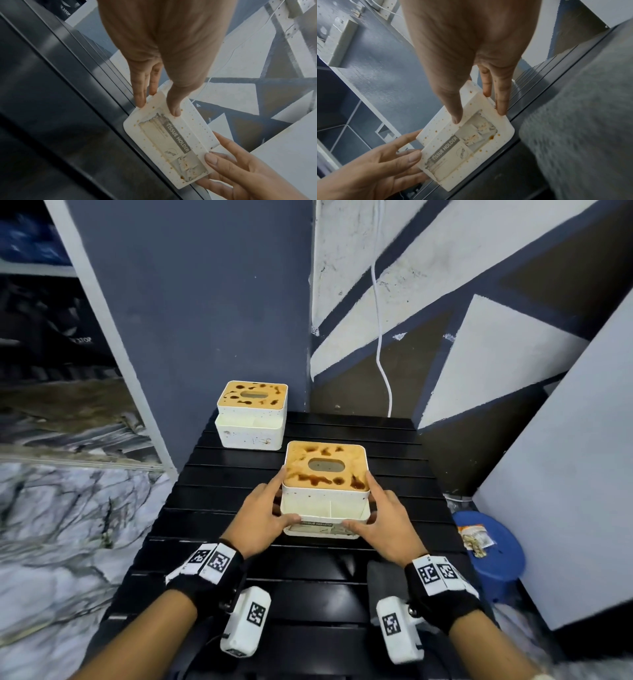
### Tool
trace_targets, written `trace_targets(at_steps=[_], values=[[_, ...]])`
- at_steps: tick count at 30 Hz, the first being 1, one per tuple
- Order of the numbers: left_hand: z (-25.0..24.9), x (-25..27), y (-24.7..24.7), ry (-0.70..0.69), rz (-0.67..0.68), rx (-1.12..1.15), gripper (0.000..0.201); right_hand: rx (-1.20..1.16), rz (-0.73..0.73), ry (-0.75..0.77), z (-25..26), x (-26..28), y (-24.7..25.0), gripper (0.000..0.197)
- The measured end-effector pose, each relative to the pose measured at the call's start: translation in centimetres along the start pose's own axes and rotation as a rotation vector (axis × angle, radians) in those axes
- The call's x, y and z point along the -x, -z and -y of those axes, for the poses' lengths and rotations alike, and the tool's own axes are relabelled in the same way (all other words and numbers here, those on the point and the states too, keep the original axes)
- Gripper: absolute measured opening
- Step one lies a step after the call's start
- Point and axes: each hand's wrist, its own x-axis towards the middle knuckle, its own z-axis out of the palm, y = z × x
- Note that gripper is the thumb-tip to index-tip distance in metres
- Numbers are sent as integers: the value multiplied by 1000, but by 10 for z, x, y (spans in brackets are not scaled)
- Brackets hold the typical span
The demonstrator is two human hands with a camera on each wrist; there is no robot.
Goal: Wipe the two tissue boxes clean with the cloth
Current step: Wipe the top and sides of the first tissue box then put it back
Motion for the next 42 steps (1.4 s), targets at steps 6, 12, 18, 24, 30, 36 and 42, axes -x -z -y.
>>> trace_targets(at_steps=[6,12,18,24,30,36,42], values=[[9,39,6,0,-11,106,97,-38,-14,23,3,32,-18,102],[12,66,9,15,17,132,98,-63,10,34,1,54,-24,101],[14,83,9,23,26,134,96,-110,25,32,-1,72,-26,99],[10,86,13,13,33,124,95,-121,30,30,-1,74,-26,99],[8,81,13,3,33,110,94,-100,44,40,3,69,-22,99],[9,84,13,8,37,136,93,137,21,47,-9,90,-2,93],[11,82,13,2,27,156,95,665,248,99,-39,105,0,100]])
